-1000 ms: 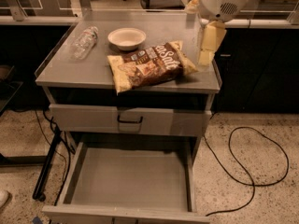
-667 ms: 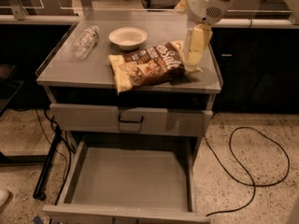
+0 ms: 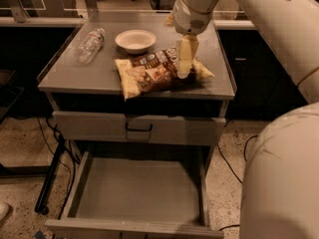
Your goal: Place brown chip bag into middle drawer
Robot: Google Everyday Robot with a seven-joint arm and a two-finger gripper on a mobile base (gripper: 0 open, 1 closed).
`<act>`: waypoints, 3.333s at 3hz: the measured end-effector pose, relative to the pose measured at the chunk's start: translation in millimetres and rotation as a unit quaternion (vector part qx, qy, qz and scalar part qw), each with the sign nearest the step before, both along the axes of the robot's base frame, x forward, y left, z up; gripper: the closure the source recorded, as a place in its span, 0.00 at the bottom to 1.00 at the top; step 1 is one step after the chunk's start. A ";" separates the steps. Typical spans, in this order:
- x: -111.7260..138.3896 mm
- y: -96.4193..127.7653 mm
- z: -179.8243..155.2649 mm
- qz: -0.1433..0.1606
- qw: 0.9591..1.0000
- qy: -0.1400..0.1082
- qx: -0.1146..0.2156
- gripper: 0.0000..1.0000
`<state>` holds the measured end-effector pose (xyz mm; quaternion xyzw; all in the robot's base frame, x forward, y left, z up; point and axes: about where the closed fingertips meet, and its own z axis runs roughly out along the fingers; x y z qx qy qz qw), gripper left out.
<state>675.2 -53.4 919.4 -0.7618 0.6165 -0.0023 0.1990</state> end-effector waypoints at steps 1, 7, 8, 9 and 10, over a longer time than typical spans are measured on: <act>2.3 0.7 -1.5 0.003 1.000 0.000 0.005 0.00; 46.1 -1.5 -92.0 0.005 0.999 0.049 -0.013 0.42; 46.1 -1.5 -92.0 0.005 0.999 0.049 -0.013 0.66; 46.1 -1.5 -92.0 0.005 0.999 0.049 -0.013 0.88; 45.9 -1.5 -84.3 0.005 0.999 0.049 -0.013 1.00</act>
Offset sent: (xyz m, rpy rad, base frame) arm 0.0313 0.0068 -0.0190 -0.0169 0.0025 0.0540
